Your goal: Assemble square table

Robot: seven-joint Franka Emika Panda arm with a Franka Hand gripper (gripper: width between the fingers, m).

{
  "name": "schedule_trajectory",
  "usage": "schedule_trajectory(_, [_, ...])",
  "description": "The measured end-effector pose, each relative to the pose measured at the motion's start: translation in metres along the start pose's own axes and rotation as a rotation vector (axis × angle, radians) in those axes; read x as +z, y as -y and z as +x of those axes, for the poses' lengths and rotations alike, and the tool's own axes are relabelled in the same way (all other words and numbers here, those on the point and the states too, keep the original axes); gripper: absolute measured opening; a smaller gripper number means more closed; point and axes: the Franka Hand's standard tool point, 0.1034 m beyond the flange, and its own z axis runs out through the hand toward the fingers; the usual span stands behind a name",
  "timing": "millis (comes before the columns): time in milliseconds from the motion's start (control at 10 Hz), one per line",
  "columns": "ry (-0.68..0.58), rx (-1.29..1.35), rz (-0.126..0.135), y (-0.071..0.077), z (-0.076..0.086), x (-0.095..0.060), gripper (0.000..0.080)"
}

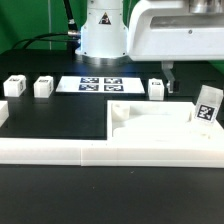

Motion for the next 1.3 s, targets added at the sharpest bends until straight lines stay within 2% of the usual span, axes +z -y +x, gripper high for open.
schedule_trajectory(100, [0.003,0.026,0.015,0.0,0.001,0.004,0.0627])
schedule_trajectory(200, [0.003,0.039,0.019,0.002,0.002,0.005,0.0646])
schedule_trajectory(700, [0.017,0.055,0.014,0.01,0.0,0.008,0.0649])
schedule_trajectory(1100, [0.029,0.063,0.007,0.01,-0.01,0.019,0.0649])
schedule_trajectory(1300, [0.057,0.069,0.0,0.007,-0.014,0.019,0.0649])
